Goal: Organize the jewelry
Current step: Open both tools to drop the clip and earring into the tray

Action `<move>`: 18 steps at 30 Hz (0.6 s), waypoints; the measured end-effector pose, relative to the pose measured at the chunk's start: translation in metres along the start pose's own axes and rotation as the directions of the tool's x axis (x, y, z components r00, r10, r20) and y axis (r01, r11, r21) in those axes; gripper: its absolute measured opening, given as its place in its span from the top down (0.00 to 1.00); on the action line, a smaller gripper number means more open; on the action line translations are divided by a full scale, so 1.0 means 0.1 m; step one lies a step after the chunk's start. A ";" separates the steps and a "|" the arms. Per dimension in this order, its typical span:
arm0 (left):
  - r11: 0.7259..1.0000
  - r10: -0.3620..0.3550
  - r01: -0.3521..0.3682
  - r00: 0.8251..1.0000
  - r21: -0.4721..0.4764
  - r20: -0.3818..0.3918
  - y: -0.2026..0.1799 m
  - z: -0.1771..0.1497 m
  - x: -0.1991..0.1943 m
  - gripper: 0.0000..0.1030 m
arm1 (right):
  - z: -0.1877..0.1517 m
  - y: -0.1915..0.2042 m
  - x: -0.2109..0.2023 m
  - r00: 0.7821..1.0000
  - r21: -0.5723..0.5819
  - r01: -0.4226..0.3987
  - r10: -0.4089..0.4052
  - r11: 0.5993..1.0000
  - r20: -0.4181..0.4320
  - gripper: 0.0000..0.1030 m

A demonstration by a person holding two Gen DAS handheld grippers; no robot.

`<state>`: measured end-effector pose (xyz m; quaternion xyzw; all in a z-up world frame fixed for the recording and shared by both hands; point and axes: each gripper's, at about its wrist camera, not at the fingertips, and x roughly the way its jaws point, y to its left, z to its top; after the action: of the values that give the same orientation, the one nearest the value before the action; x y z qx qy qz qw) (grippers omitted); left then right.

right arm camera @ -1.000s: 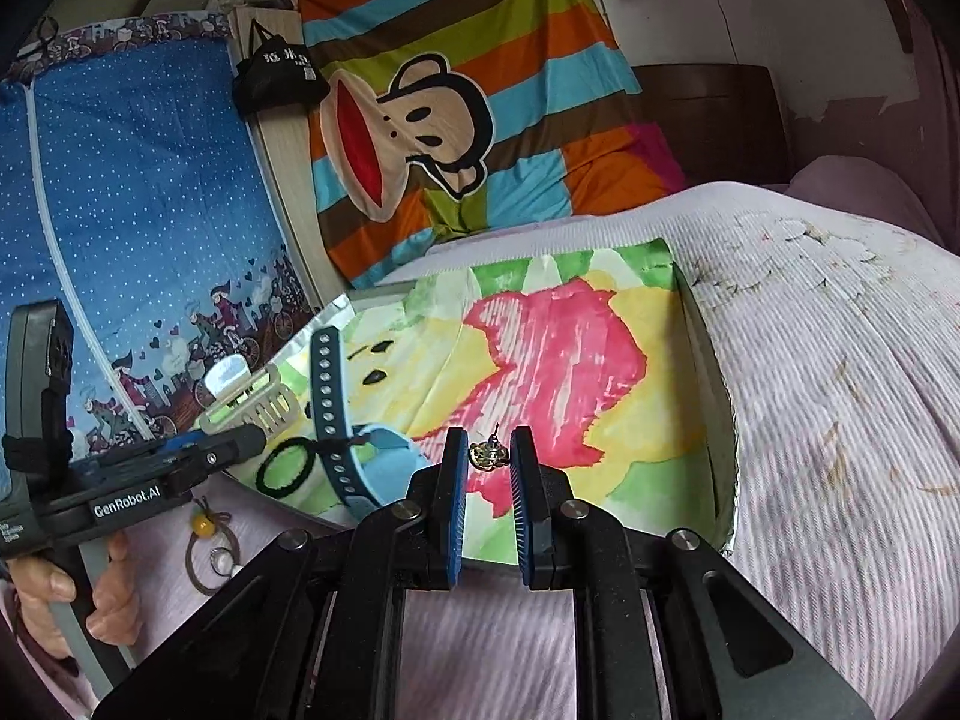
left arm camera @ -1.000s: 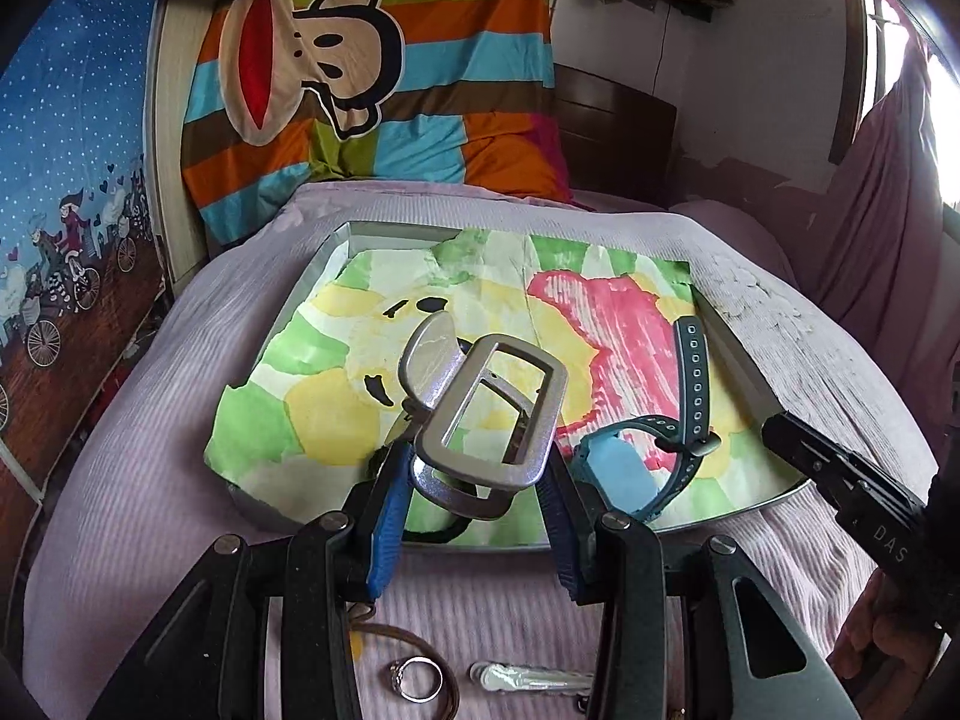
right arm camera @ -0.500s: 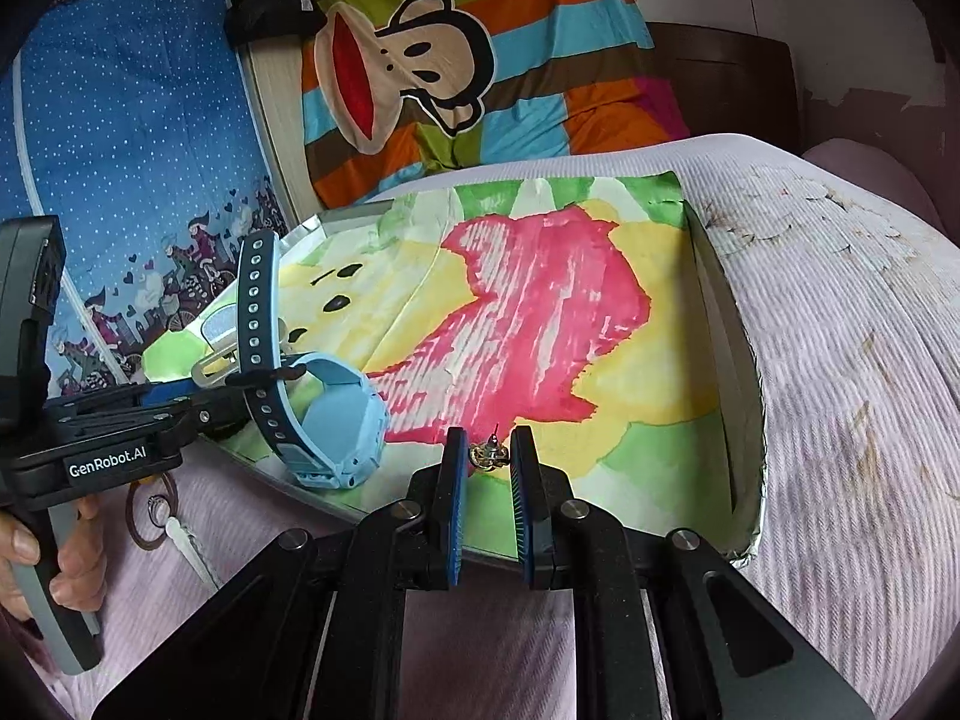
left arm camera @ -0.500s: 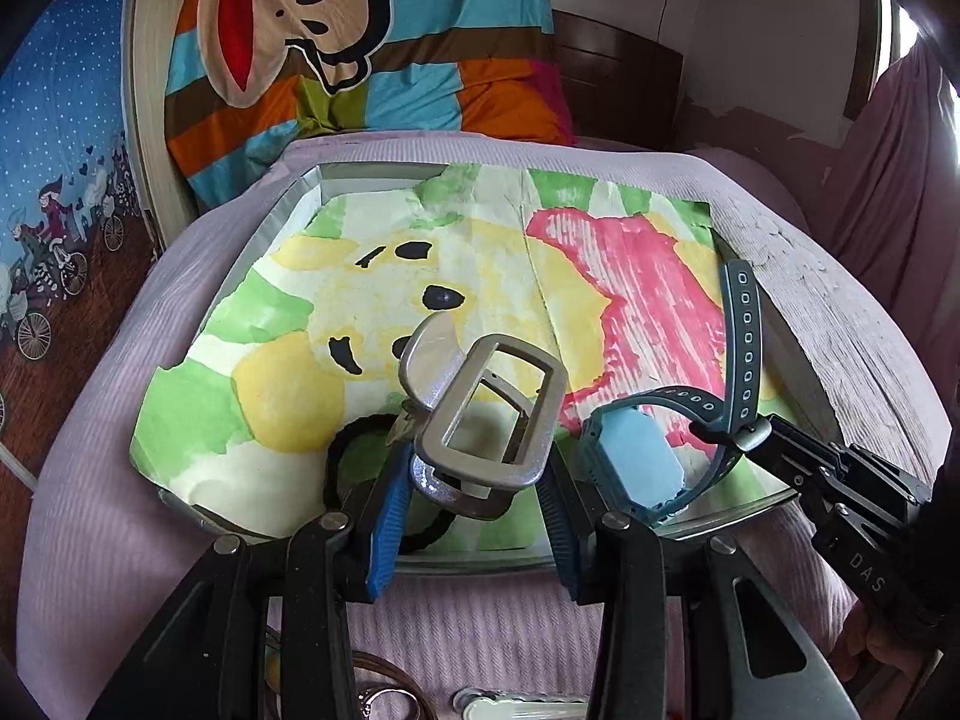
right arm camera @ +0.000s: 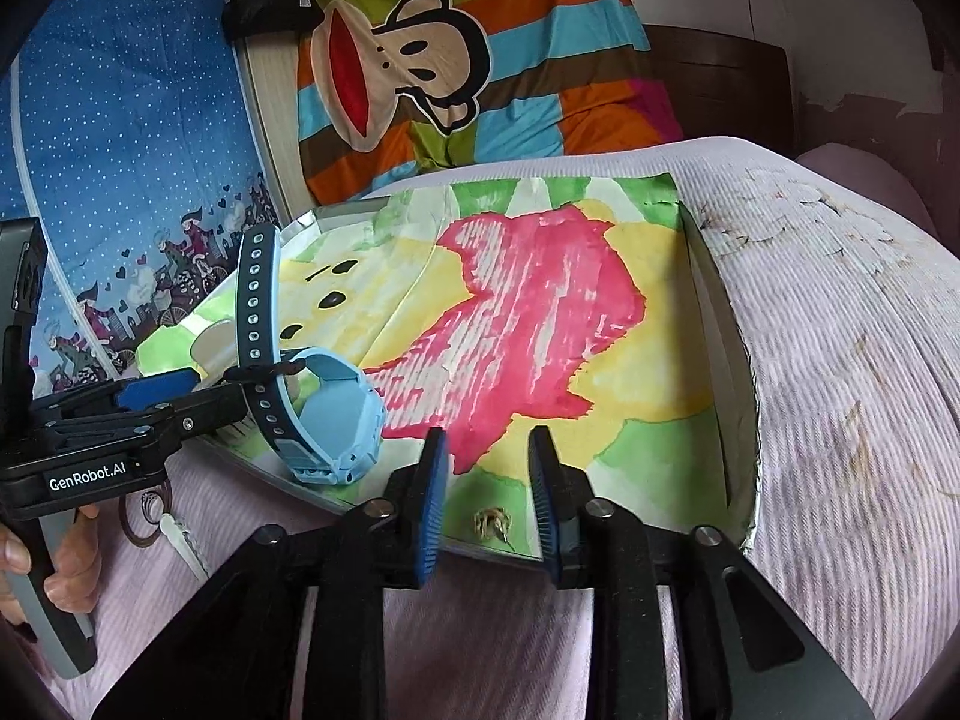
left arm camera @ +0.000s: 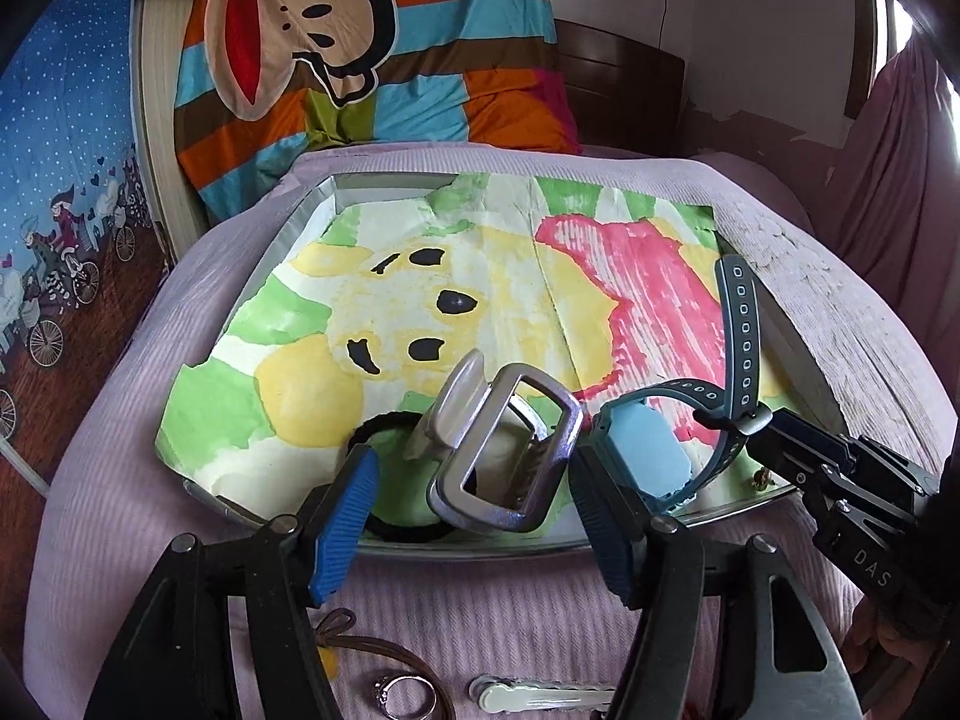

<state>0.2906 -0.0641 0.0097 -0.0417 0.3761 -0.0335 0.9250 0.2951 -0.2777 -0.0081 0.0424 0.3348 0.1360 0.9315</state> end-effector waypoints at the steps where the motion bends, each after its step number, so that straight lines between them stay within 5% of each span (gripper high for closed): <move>1: 1.000 -0.003 0.003 1.000 -0.005 0.010 0.02 -0.01 -0.03 0.38 | -0.01 0.00 -0.03 1.000 0.010 0.000 0.000 1.000 0.014 0.63; 6: 0.999 -0.020 0.024 0.996 -0.049 0.085 0.12 -0.08 -0.24 0.22 | -0.06 0.03 -0.23 0.995 0.034 -0.001 -0.003 0.999 0.098 0.55; 11: 0.995 -0.004 0.022 0.984 -0.099 0.181 0.25 -0.16 -0.50 0.01 | -0.13 0.14 -0.52 0.979 0.049 -0.008 -0.002 0.999 0.205 0.29; 18: 0.996 0.019 0.007 0.959 -0.094 0.282 0.37 -0.29 -0.84 0.00 | -0.23 0.38 -0.95 0.945 0.027 -0.004 -0.005 1.000 0.326 0.07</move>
<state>0.2114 -0.0215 0.0435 -0.0884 0.2416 -0.0067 0.9663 0.2015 -0.2681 0.0386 0.0766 0.1778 0.1223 0.9734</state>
